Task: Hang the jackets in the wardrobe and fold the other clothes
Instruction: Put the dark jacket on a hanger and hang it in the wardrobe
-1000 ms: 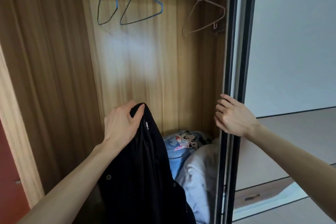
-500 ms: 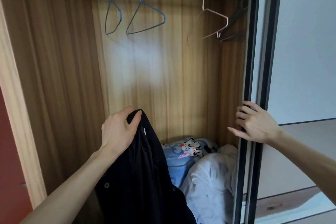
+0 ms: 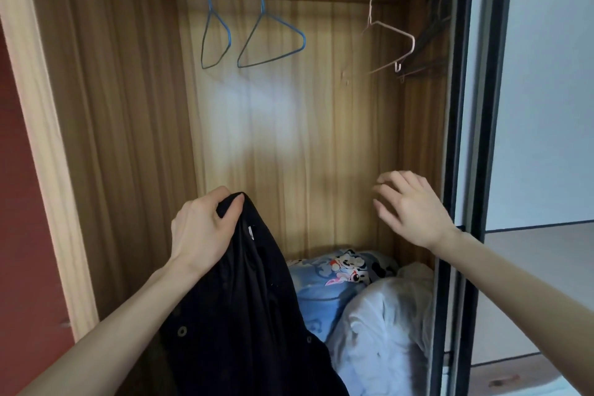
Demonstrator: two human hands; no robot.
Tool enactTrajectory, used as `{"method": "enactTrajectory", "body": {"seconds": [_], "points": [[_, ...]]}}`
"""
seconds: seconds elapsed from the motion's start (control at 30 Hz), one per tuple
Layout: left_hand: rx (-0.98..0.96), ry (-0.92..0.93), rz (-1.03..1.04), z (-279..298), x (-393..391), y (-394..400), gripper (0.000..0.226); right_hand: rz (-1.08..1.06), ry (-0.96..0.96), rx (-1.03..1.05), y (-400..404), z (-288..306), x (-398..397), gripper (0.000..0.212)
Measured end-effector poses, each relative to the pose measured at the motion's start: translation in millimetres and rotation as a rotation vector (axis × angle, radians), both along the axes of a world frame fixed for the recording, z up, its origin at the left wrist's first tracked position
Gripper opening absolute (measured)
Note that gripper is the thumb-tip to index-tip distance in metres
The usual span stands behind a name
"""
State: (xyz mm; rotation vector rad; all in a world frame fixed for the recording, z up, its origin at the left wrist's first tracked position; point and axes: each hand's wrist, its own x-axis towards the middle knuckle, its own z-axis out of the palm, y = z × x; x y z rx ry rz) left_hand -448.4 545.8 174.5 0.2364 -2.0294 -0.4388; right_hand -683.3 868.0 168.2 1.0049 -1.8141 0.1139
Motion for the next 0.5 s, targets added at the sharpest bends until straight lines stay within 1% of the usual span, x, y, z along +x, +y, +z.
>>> {"method": "enactTrajectory", "body": {"seconds": [0.17,0.27,0.5], "points": [[-0.004,-0.001,0.048,21.2,18.1,-17.6,0.044,0.176,-0.009,-0.03,-74.0,60.1,46.9,0.029],[-0.044,-0.024,0.074,41.8,25.8,-25.7,0.045,0.241,-0.026,-0.12,-116.4,101.2,75.3,0.028],[-0.163,-0.008,0.097,97.3,40.8,-39.0,0.041,0.328,-0.239,-0.374,-192.8,198.3,114.6,0.041]]}}
